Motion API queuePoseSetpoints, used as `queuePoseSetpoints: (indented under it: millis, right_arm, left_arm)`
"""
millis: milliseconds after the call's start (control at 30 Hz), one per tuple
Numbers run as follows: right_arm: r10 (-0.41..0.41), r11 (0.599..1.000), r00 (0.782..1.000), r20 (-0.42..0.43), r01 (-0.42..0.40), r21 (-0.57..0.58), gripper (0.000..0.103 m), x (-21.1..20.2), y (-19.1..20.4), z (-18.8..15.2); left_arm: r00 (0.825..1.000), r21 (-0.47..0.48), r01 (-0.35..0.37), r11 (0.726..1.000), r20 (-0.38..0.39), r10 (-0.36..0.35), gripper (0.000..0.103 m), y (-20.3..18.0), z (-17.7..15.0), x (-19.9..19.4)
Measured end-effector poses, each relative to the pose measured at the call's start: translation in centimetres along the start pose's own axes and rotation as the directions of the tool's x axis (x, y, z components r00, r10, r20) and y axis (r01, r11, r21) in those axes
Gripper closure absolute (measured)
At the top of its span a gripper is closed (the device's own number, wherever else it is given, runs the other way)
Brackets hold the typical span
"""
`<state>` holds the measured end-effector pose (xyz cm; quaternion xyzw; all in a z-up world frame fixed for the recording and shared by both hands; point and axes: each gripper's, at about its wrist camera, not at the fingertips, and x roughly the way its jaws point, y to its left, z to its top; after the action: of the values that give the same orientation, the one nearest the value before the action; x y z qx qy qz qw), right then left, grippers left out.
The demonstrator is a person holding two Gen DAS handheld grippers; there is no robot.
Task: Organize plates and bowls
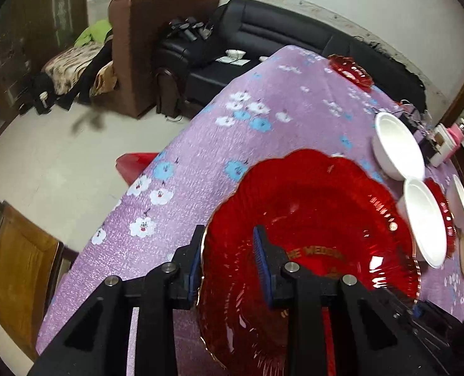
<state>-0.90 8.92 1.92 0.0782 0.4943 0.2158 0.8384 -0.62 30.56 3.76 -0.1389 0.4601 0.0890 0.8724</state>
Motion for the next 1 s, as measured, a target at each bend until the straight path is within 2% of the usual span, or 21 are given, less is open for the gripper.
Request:
queuePoseSetpoints:
  millis: [67,167,233,300,433,567,733,867,1000]
  right_arm:
    - [-0.004,1.000,1.000,0.014,0.004,0.003,0.078,-0.6,-0.1,-0.2]
    - [0.022,1.000,0.999,0.031,-0.022,0.022,0.052,-1.7,-0.6,-0.4]
    - [0.029,0.999,0.998,0.056,-0.031,0.033,0.047,-2.8,-1.2,-0.6]
    - [0.042,0.998,0.997,0.071,-0.046,0.048,0.047,-3.7,-1.9,-1.2]
    - [0.056,0.994,0.993,0.108,-0.065,0.085,0.047,-6.2,-4.1,-2.3]
    - [0.000,0.994,0.991,0.134,-0.015,0.109,0.047,-7.9,-6.5,-3.2]
    - [-0.056,0.982,0.989,0.134,0.031,0.184,0.047,-9.5,-10.3,-4.2]
    - [-0.061,0.973,0.988,0.142,0.028,0.227,0.047,-10.0,-12.2,-4.4]
    - [-0.019,0.959,0.989,0.149,-0.024,0.283,0.047,-9.8,-13.3,-3.5]
  left_arm:
    - [1.000,-0.008,0.009,1.000,0.014,-0.009,0.071,0.2,-0.2,-0.5]
    - [0.999,-0.022,0.012,1.000,0.046,-0.011,0.057,0.7,-0.4,-2.1]
    - [0.997,-0.029,0.013,1.000,0.077,-0.011,0.052,0.8,-0.8,-3.8]
    - [0.995,-0.024,0.017,1.000,0.101,-0.015,0.051,0.5,-1.2,-5.1]
    - [0.986,0.014,0.026,1.000,0.167,-0.028,0.031,-1.0,-2.8,-8.3]
    - [0.979,0.094,0.033,0.995,0.199,-0.051,0.027,-3.4,-4.0,-10.2]
    - [0.977,0.173,0.101,0.980,0.170,-0.131,0.026,-6.9,-4.4,-10.8]
    - [0.977,0.199,0.134,0.971,0.141,-0.163,0.026,-9.1,-4.2,-10.5]
    - [0.975,0.218,0.158,0.963,0.119,-0.187,0.026,-10.9,-3.1,-10.0]
